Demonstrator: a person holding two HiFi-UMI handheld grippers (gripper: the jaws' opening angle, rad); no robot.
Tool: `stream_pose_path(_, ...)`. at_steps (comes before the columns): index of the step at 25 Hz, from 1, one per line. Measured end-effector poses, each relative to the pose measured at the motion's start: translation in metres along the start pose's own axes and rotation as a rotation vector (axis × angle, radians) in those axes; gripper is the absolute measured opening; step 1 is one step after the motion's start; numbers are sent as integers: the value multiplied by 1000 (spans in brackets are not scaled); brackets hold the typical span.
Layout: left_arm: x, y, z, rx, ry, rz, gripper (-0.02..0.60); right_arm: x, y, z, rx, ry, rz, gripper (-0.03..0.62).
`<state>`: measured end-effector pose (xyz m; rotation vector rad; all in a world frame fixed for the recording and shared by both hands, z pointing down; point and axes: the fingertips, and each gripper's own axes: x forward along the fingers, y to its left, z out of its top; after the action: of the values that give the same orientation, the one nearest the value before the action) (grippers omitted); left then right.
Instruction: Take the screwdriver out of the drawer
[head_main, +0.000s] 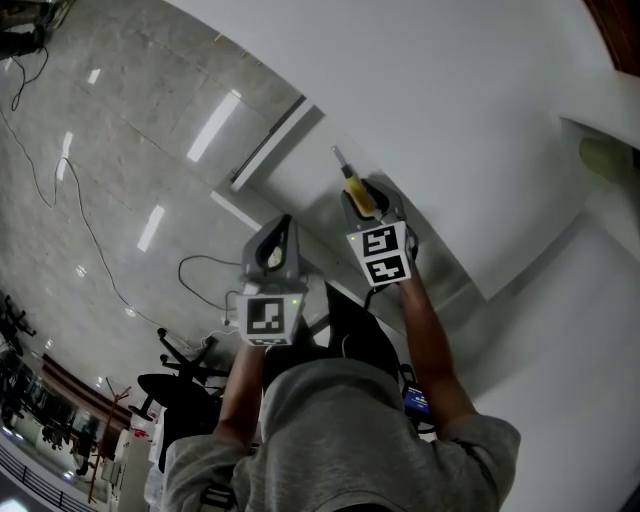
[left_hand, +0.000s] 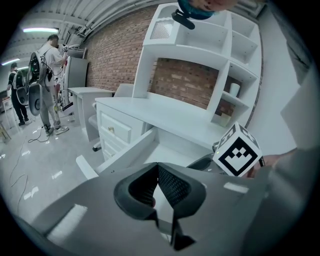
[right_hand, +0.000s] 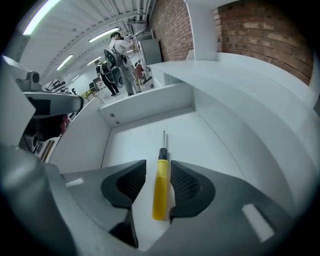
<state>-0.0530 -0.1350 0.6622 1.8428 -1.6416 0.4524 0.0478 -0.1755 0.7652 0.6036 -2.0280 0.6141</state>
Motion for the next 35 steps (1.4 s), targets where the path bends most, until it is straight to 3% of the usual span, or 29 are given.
stream_pose_path(7,0,0,-1,-14,0,11,12,14,-4,-7,4,28,-10,167)
stream_pose_path(17,0,-1,-8,-11,3,21,12,26,-6,-11,-14,38,-39,87)
stream_pose_path(35,-15,2,0,-9,-16,21,12,19,3,-6,-5,25,-32,78)
